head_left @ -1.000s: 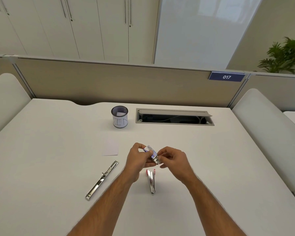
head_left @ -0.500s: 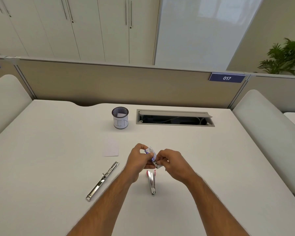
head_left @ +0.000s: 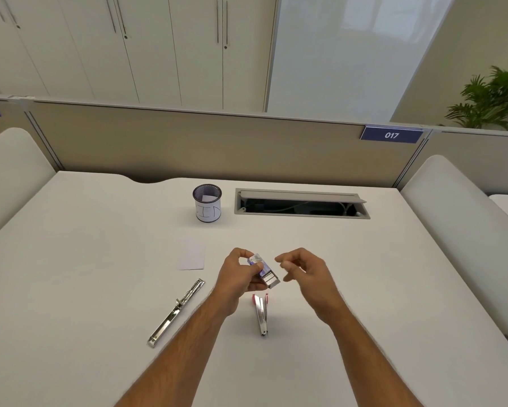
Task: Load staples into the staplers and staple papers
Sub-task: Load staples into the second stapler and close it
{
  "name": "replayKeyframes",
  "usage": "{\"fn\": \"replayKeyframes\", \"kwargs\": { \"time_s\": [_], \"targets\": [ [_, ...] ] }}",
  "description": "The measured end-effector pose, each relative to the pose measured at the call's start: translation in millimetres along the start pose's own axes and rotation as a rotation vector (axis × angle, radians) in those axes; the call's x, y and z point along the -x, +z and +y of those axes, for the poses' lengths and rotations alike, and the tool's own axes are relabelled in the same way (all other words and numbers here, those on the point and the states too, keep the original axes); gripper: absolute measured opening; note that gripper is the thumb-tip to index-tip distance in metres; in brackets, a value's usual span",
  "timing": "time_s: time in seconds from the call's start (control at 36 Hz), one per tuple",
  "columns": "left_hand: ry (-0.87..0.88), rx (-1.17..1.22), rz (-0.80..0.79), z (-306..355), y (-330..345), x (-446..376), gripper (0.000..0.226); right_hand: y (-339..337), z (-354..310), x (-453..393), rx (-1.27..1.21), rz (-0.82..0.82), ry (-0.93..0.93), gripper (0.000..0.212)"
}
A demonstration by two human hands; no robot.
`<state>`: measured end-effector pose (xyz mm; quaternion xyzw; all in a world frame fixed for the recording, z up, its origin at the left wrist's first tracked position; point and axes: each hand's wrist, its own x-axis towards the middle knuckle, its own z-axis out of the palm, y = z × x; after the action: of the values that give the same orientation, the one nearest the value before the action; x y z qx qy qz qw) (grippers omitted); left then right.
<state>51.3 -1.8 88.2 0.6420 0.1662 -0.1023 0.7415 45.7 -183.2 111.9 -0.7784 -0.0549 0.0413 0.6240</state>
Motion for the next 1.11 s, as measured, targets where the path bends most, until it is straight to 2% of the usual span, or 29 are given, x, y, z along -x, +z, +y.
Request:
{"fn": "replayKeyframes", "kwargs": {
  "time_s": [0.06,0.17,0.31,0.44,0.56,0.61,0.75,0.86,1.11],
  "targets": [
    [-0.002,0.016,0.008,0.5,0.1,-0.7,0.022,-3.6,3.2,0.2,-0.219,0.061,0.059,0.006],
    [-0.011,0.045,0.01,0.9,-0.7,-2.3,0.025,-9.1,11.7,0.9,-0.54,0.115,0.176,0.009],
    [-0.013,0.045,0.004,-0.1,0.7,-4.0,0.017,-6.2,22.3,3.3,-0.695,0.093,0.342,0.022],
    [-0.011,0.056,0.013,-1.4,3.0,-6.3,0.015,0.9,25.9,3.5,-0.584,0.038,0.459,0.006],
    [0.002,0.051,0.025,-1.6,5.1,-8.5,0.017,2.2,25.7,3.5,-0.493,-0.067,0.426,0.03],
    [0.005,0.051,0.028,-1.0,6.3,-9.6,0.017,3.2,25.0,2.2,-0.448,-0.09,0.4,0.032],
    [0.008,0.04,0.029,-0.5,11.4,-10.2,0.017,9.5,25.5,-4.5,-0.319,-0.023,0.32,0.015],
    [0.019,-0.011,0.02,-2.7,12.4,-10.1,0.021,13.0,24.9,-8.7,-0.259,-0.008,0.294,0.01],
    [0.011,-0.006,-0.053,-0.7,13.2,-13.1,0.02,13.6,26.8,-17.3,-0.185,0.035,0.27,0.027]
  ]
}}
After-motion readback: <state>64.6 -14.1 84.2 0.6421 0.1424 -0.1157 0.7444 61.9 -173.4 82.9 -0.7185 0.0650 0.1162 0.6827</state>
